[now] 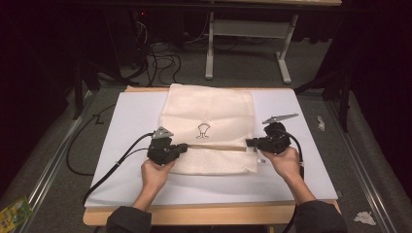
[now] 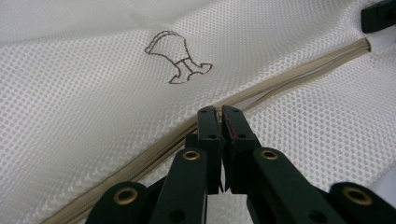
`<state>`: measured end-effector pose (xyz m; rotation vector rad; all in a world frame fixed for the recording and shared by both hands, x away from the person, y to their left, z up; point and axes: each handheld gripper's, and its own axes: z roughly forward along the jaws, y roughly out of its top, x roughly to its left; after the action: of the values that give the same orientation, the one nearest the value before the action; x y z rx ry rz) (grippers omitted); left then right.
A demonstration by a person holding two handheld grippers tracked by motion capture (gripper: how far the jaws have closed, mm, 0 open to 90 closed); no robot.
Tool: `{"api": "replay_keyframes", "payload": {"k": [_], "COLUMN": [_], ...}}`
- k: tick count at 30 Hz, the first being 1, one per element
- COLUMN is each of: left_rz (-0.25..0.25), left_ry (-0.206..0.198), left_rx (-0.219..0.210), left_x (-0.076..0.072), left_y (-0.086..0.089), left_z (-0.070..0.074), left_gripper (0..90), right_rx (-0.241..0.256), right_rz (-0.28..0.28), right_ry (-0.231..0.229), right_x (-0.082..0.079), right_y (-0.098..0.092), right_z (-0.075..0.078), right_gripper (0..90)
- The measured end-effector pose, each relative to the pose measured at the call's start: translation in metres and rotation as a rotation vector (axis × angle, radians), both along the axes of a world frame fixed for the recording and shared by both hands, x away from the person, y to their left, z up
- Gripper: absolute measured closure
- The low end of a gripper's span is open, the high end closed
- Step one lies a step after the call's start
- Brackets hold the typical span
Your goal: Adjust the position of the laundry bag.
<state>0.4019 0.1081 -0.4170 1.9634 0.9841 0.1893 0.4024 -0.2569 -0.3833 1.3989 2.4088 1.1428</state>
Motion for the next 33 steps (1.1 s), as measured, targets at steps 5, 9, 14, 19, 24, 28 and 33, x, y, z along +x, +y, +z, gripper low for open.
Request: {"api": "replay_keyframes", "payload": {"k": [5, 9, 14, 19, 24, 28, 33], "left_rz": [0.003, 0.007, 0.02, 0.024, 0.026, 0.04, 0.043], "left_ry": [-0.004, -0.006, -0.005, -0.011, -0.019, -0.027, -0.026], "left_rx": [0.001, 0.006, 0.007, 0.014, 0.007, 0.019, 0.011], "left_x": [-0.001, 0.0, 0.002, 0.001, -0.001, -0.002, -0.003], "left_y": [0.0, 0.003, 0.004, 0.006, 0.009, 0.013, 0.015], "left_z": [0.001, 0.002, 0.003, 0.004, 0.008, 0.009, 0.012], "left_gripper": [87.4, 87.4, 87.4, 87.4, 87.4, 87.4, 87.4], "right_rx": [-0.021, -0.036, -0.053, -0.051, -0.054, -0.068, -0.064], "right_rz": [-0.004, -0.009, -0.016, -0.029, -0.029, -0.034, -0.037], "right_ry": [-0.012, -0.017, -0.027, -0.027, -0.032, -0.034, -0.04], "right_x": [0.001, 0.001, 0.0, 0.0, 0.001, 0.003, 0.003], "right_y": [0.002, 0.001, -0.001, -0.002, -0.001, 0.0, 0.0], "right_z": [0.001, 0.001, 0.001, -0.001, -0.001, -0.002, -0.001], "right_gripper": [88.6, 88.6, 88.6, 88.6, 88.6, 88.6, 88.6]}}
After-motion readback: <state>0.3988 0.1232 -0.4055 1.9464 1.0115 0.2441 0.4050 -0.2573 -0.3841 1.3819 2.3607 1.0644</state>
